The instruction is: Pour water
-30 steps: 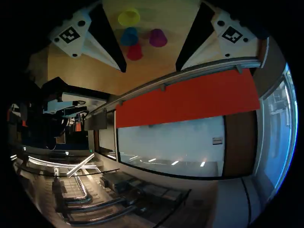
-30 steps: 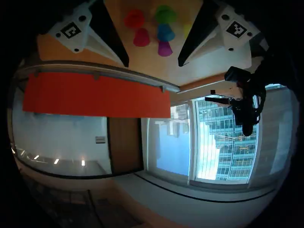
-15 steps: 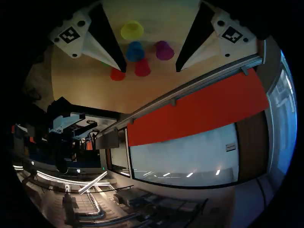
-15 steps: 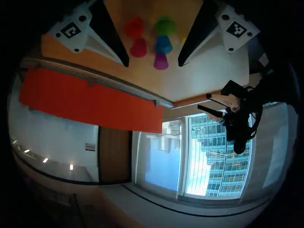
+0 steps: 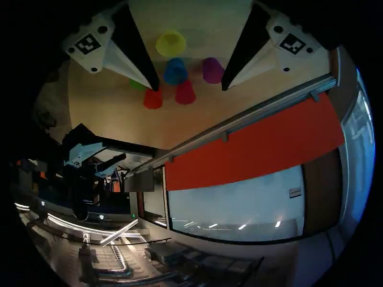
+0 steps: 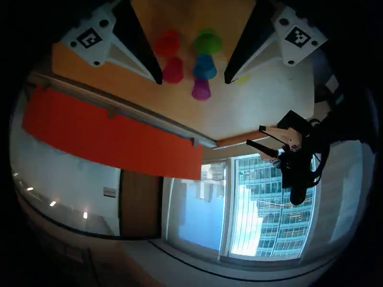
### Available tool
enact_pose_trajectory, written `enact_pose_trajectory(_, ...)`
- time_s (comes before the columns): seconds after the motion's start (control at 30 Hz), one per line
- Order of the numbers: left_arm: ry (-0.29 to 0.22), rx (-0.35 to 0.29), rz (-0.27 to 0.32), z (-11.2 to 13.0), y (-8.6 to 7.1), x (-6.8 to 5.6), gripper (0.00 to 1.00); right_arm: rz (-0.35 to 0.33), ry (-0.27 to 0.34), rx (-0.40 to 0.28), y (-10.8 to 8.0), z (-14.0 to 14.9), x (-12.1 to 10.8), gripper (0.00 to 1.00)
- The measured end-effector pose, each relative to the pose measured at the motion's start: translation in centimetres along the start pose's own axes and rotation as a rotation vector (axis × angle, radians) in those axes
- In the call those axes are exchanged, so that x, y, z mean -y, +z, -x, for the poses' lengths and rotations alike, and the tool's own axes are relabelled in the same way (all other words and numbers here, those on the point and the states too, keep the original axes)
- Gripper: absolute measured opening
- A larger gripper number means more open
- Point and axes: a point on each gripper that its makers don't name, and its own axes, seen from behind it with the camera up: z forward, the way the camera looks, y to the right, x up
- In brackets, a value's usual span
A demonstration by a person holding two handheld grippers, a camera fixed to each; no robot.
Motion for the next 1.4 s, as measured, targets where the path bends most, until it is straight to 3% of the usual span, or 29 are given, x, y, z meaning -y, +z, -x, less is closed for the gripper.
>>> enact_pose_trajectory(0.37, -0.023, 0.05, 0.019, 3.1, 1.4, 0.2, 0.97, -0.016, 0.001, 0.052, 1.2, 3.0, -0.1, 1.0)
enact_pose_trajectory(1.4, -0.029, 0.139, 0.095, 8.3, 4.7, -2.1, 0.97, -0.05, 0.017, 0.148, 3.8, 10.0, 0.3, 1.0)
